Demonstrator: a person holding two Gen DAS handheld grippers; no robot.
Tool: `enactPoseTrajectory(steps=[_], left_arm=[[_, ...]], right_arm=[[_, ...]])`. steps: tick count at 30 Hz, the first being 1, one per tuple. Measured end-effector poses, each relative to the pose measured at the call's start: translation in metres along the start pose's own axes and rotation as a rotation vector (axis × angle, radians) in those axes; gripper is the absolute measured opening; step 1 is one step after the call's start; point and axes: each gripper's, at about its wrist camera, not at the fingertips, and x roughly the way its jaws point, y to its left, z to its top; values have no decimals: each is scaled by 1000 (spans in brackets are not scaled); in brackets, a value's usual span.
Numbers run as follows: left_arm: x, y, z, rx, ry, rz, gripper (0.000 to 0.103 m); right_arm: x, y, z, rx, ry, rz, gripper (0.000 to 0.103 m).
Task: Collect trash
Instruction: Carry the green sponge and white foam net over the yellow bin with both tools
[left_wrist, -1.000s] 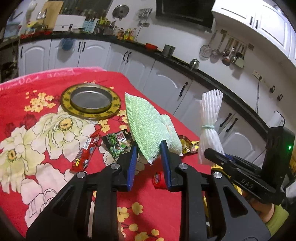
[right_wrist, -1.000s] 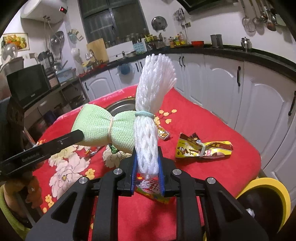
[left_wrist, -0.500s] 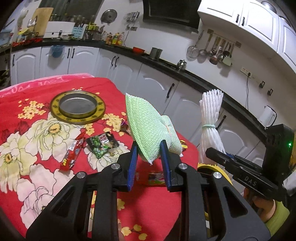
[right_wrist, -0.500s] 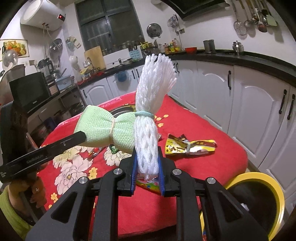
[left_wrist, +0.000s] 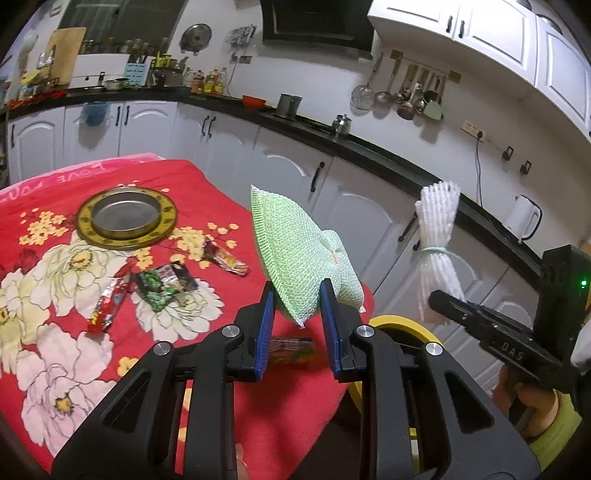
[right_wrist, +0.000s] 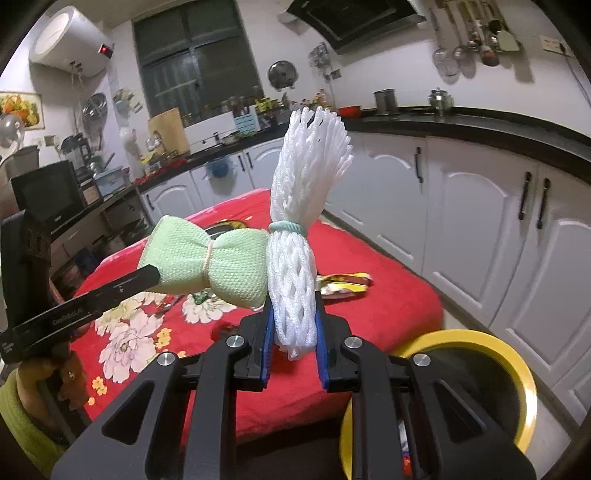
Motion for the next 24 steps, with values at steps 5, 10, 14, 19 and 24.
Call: enactPoseTrajectory(steps=[5, 10, 14, 19, 24], left_arm=[[6, -18, -5, 33, 11, -23, 18], [14, -35, -8, 57, 24, -49, 18], [23, -49, -14, 79, 48, -68, 18], [29, -68, -21, 124, 66, -87, 18], [34, -85, -30, 166, 86, -103, 18]], right_arm=[[-22, -18, -7, 19, -21, -52, 18], [-35, -38, -13, 48, -30, -97, 18], [-45, -55, -18, 73, -42, -132, 18], [-56, -72, -20, 94, -59, -167, 18], [-67, -89, -24, 122, -73, -201, 18]])
